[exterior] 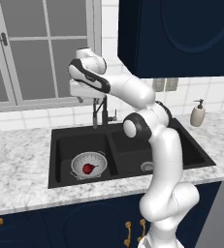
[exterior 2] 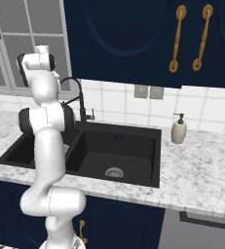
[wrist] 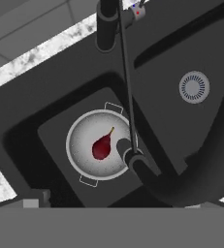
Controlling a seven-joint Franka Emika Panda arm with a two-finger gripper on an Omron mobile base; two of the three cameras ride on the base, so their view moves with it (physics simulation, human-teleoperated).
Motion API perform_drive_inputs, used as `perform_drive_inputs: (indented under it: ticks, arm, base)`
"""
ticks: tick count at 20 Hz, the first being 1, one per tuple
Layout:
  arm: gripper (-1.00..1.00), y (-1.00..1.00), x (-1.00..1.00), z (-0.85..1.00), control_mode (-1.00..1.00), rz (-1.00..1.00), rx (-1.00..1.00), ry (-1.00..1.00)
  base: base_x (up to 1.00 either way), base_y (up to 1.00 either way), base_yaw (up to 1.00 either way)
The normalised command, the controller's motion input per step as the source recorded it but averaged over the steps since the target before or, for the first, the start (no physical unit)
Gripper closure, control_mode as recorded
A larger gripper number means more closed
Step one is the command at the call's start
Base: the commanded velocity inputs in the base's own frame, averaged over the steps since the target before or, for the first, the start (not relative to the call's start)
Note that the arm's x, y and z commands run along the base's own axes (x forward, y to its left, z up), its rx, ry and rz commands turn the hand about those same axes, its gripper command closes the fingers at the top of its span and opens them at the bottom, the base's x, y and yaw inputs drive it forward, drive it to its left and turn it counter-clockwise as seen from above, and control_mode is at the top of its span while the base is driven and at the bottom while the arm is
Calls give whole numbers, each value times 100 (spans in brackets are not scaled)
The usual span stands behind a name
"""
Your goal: Put the colander in the sink, put the pear in the colander, and turn on the sink faucet and pour water over the colander.
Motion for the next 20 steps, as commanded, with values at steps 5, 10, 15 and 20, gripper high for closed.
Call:
perform_drive_inputs:
  ticks: [5, 10, 15, 20]
  arm:
    - [-100, 0, 18, 0, -100, 0, 0, 5]
    - [-100, 0, 19, 0, -100, 0, 0, 1]
    - [-100, 0, 16, 1, -100, 0, 0, 1]
    - [-100, -3, -10, 37, -100, 0, 0, 0]
  base:
    - [0, 0, 0]
    - [0, 0, 0]
    - [0, 0, 0]
    - [0, 0, 0]
